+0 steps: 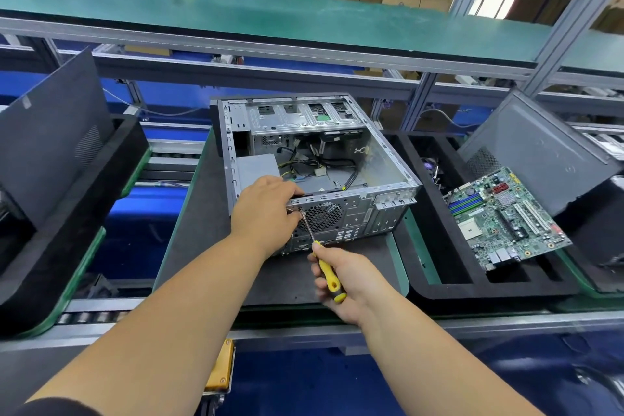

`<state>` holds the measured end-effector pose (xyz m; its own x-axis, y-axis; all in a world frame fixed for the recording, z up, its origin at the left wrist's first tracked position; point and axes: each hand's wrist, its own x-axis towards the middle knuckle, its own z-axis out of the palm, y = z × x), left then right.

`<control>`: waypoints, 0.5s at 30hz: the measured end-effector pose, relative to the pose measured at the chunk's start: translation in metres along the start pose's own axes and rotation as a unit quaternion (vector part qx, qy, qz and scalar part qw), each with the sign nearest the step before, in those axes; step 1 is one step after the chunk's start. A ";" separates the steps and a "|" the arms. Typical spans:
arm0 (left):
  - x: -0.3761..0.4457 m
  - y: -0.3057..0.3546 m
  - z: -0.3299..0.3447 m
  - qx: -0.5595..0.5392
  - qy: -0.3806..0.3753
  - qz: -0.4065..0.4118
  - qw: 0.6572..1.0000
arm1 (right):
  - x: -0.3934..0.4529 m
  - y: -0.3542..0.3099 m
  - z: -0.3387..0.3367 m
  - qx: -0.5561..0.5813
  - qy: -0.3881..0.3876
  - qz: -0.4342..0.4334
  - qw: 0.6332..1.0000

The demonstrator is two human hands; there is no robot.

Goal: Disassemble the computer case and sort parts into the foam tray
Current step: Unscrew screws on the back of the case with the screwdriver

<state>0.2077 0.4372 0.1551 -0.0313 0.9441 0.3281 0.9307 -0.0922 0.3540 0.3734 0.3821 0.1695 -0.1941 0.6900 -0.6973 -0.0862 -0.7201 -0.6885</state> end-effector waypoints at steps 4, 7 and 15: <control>0.000 0.000 -0.001 0.000 0.005 0.006 1.000 | -0.002 -0.001 0.002 0.085 -0.049 0.059 0.993; 0.000 0.000 0.000 0.000 0.007 0.008 1.000 | -0.003 -0.006 0.002 0.102 -0.074 0.068 0.990; 0.000 -0.003 0.003 0.009 0.011 0.016 1.000 | -0.002 -0.007 0.002 0.074 -0.058 0.050 0.994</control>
<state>0.2065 0.4381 0.1515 -0.0086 0.9332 0.3593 0.9376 -0.1173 0.3272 0.3723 0.3859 0.1759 -0.3188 0.6081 -0.7271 -0.2029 -0.7931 -0.5743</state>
